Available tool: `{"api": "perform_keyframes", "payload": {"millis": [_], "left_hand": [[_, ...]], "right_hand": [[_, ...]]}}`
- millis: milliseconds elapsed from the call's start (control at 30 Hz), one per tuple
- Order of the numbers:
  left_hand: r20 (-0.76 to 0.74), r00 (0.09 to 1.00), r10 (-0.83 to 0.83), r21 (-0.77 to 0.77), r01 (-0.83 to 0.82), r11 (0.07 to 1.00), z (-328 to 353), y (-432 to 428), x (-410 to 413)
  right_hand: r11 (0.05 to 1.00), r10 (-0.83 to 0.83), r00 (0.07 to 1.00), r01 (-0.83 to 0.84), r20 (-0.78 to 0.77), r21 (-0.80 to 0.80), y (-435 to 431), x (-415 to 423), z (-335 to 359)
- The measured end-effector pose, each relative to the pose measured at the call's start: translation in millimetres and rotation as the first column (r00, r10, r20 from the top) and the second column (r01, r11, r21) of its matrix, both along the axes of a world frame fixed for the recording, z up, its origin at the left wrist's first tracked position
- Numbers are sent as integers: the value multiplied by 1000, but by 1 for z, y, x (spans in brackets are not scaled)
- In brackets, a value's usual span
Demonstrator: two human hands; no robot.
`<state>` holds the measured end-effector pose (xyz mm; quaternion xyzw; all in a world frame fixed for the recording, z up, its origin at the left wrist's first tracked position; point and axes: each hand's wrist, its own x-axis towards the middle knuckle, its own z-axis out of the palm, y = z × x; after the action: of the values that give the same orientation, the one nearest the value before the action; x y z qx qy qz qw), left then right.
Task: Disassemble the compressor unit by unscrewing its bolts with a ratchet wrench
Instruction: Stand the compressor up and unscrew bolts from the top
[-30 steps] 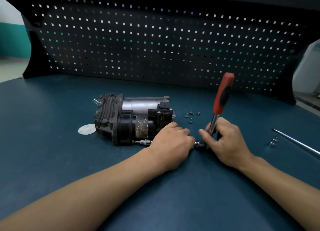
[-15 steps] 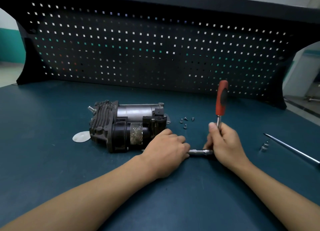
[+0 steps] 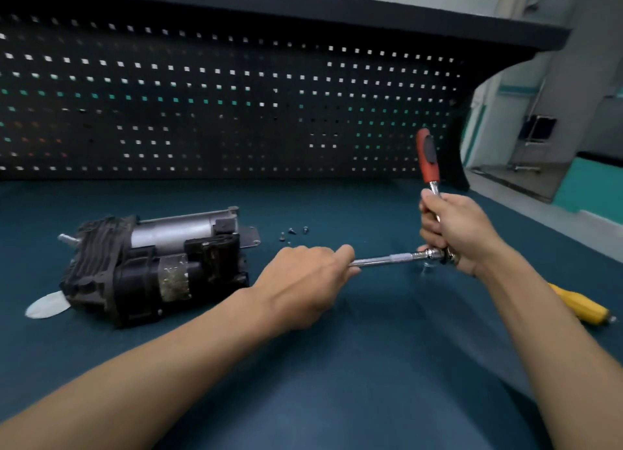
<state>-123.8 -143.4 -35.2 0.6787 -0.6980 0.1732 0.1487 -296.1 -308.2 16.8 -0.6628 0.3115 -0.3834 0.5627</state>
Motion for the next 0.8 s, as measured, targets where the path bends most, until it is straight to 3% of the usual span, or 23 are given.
{"api": "perform_keyframes", "payload": {"millis": [267,800], "left_hand": [[-50,994,-102,17,103,995,4,-58,-11],[-132,990,50,37,-46,998,-12,-65,-18]], "right_hand": [[988,-152,988,152,0,24,-37,-33,-3],[980,-192,977,196,-92,33,-39,-35,-5]]}}
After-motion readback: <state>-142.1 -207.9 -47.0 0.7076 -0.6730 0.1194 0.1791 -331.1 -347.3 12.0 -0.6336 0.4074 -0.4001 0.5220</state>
